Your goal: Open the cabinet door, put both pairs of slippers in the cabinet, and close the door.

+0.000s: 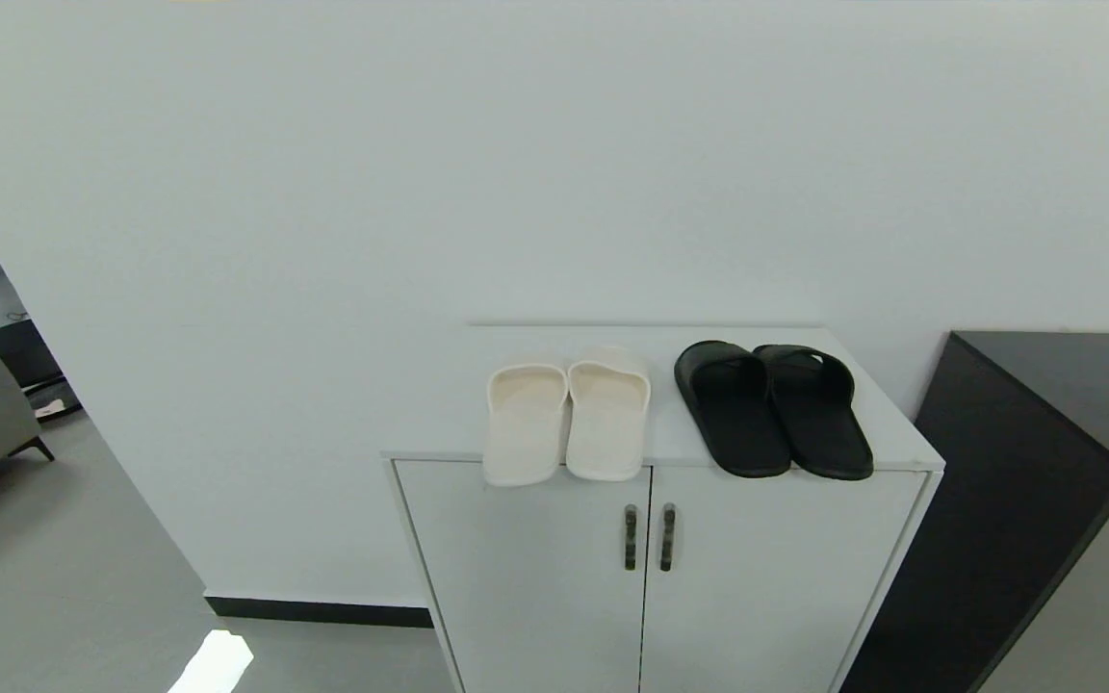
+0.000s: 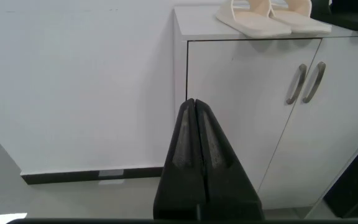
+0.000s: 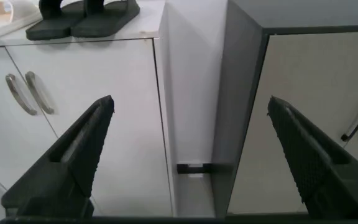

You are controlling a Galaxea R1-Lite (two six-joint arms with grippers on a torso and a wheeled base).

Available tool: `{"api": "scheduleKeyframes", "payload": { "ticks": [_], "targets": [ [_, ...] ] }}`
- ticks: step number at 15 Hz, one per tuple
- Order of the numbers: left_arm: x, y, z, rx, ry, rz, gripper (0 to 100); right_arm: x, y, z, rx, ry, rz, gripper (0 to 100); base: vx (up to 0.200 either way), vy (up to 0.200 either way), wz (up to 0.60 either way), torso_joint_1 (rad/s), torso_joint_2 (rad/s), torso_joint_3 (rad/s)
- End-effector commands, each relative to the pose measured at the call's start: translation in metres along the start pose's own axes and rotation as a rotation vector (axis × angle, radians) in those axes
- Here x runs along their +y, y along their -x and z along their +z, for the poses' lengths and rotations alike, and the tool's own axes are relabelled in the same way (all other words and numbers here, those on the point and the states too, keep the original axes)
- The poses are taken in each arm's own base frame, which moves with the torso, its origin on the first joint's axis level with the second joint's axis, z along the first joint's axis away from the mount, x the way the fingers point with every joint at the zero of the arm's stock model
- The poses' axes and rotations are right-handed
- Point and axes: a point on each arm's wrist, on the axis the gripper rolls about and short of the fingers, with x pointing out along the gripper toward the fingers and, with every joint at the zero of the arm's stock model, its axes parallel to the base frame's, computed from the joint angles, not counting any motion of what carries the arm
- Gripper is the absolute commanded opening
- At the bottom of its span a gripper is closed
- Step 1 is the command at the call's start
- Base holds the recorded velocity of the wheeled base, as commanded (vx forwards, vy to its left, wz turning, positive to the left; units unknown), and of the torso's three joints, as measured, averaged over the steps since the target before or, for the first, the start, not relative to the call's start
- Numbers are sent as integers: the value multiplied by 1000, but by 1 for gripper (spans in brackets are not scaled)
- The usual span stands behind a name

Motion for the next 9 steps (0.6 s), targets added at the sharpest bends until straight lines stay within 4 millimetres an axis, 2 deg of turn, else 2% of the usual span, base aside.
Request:
{"api": "scheduleKeyframes", "payload": {
  "ticks": [1, 2, 3, 4, 7, 9],
  "targets": [
    [0, 0, 0, 0, 0, 0, 0, 0, 0, 1, -3, -5, -2, 100, 0, 0, 0, 0, 0, 0],
    [0, 0, 0, 0, -5, 0, 0, 0, 1, 6, -32, -22, 3, 100, 0, 0, 0, 0, 0, 0],
    [0, 0, 0, 0, -8, 0, 0, 0, 12, 51, -158, -146, 50, 100, 0, 0, 0, 0, 0, 0],
    [0, 0, 0, 0, -11, -2, 0, 0, 9, 78, -119, -234, 114, 100, 0, 0, 0, 0, 0, 0],
    [0, 0, 0, 0, -20, 0, 0, 5, -24, 105, 64, -205, 259, 100, 0, 0, 0, 0, 0, 0],
    [0, 0, 0, 0, -29, 3, 0, 11, -56, 124, 119, -204, 288, 100, 0, 0, 0, 0, 0, 0]
  ]
}}
